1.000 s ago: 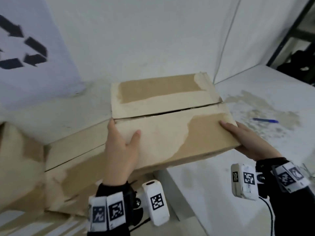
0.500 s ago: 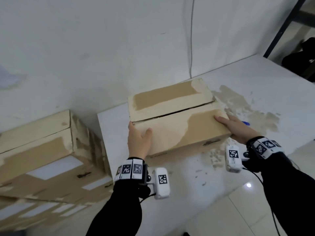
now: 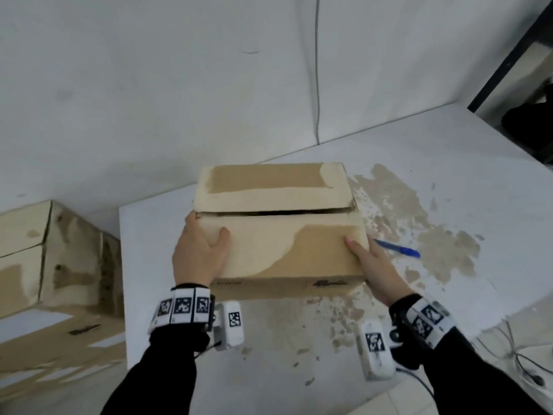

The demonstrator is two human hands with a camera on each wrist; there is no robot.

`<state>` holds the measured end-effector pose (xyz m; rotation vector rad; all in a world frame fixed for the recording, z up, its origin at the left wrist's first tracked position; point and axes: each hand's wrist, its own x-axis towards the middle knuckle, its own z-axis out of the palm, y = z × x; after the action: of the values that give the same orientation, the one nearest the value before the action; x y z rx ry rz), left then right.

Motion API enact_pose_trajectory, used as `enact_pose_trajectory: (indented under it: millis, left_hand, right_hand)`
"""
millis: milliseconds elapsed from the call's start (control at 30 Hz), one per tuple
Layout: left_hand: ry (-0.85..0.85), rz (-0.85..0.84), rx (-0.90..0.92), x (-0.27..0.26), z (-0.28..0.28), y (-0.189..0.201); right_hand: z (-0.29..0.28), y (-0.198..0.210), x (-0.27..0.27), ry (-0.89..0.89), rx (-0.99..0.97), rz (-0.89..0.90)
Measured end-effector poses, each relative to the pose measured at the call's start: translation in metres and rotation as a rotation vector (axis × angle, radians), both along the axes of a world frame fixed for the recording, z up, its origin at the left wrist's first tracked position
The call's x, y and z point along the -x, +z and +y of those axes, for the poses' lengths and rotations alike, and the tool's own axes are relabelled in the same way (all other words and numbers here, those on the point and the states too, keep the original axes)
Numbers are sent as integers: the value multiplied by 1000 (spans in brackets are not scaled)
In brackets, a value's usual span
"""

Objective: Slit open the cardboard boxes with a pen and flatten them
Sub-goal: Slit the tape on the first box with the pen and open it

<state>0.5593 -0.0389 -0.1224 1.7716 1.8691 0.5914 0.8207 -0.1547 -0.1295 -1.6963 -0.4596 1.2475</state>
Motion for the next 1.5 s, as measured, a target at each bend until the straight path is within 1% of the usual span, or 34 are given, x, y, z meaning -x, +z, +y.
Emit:
enact_pose_trajectory:
  millis: [33,100,133,167,200,233,300,333,400,433,467,500,533,633,700,767,833,900,967,1000,1067,1100,1133,1167,1200,1233,1267,1300,1333,1367,1400,1433,1467,1500]
  left_hand:
    - [-1,56,-43,-1,7,3]
    - [3,215,-200,-4,11,12]
    - [0,253,-264,-8,8,15]
    - [-1,237,-293,-17,0,21]
    - [-12,180,-290,-30,-13,27]
    - [-34,113,-276,-47,-30,32]
    - [-112,24,-235,-93,-72,42]
    - [-161,31,-177,-119,-91,44]
    - [-198,163,57,-171,-117,40]
    - [-187,250,159,-191,-123,35]
    - [-167,324,216,-208,-124,29]
    - [-143,386,234,-220,-125,24]
    - [-113,431,225,-227,-125,18]
    - [-77,534,135,-231,-126,0]
    - [-121,574,42,-229,-133,-7]
    - [-213,574,-63,-223,-142,-13]
    - [-290,479,-179,-211,-146,-13]
    - [-306,261,-246,-199,-144,-4]
    - [-313,23,-231,-197,-141,2]
    - [-319,-15,-250,-201,-141,0]
    - [-315,-15,-313,-208,-140,-11]
    - [-280,-45,-330,-211,-140,-17]
    - [-229,-98,-346,-212,-140,-24]
    - [-177,-170,-350,-211,-141,-28]
    - [-122,-256,-335,-209,-144,-28]
    - [-73,-369,-296,-205,-147,-27]
    - [-34,-524,-243,-200,-152,-23]
    - [10,-691,-186,-193,-157,-16]
    - [83,-819,-158,-184,-163,-7]
    - [195,-893,-171,-173,-167,1]
    - [337,-885,-228,-162,-173,13]
    - [454,-809,-336,-152,-180,26]
    - [480,-691,-461,-142,-187,39]
    - [430,-555,-556,-135,-191,55]
  right_hand:
    - [-1,-1,5,-4,-26,-3]
    - [-9,-3,15,-16,-60,29]
    - [-18,-3,21,-8,-61,49]
    - [-24,-4,23,9,-64,73]
    - [-29,-2,19,31,-61,94]
    - [-26,-2,7,48,-51,76]
    - [0,-1,-31,61,-58,-9]
    - [19,3,-49,64,-78,-18]
    - [57,3,-78,110,-102,12]
    - [75,-1,-87,190,-115,34]
    - [86,-2,-91,295,-115,47]
    - [91,-5,-94,384,-117,42]
    - [88,-6,-98,430,-128,-5]
    - [57,-9,-109,455,-211,-177]
    - [27,-10,-114,433,-227,-276]
    - [-2,-6,-118,359,-291,-320]
    - [-26,6,-124,321,-416,-335]
    - [-38,24,-133,256,-539,-303]
    - [-38,34,-141,173,-592,-188]
    - [-34,36,-142,181,-576,-197]
    - [-21,35,-139,195,-528,-306]
    - [-15,33,-137,157,-512,-303]
    - [-10,34,-135,107,-493,-206]
    - [-6,34,-133,93,-467,-87]
    - [-5,33,-130,143,-470,-21]
    - [-3,34,-128,244,-511,-60]
    - [-3,35,-124,330,-571,-180]
    - [-1,37,-118,384,-638,-307]
    - [0,38,-111,415,-697,-406]
    - [0,43,-100,443,-756,-469]
    - [-2,45,-89,494,-811,-517]
    - [-5,46,-75,569,-872,-573]
    - [-8,43,-60,667,-927,-642]
    - [-13,38,-47,777,-966,-706]
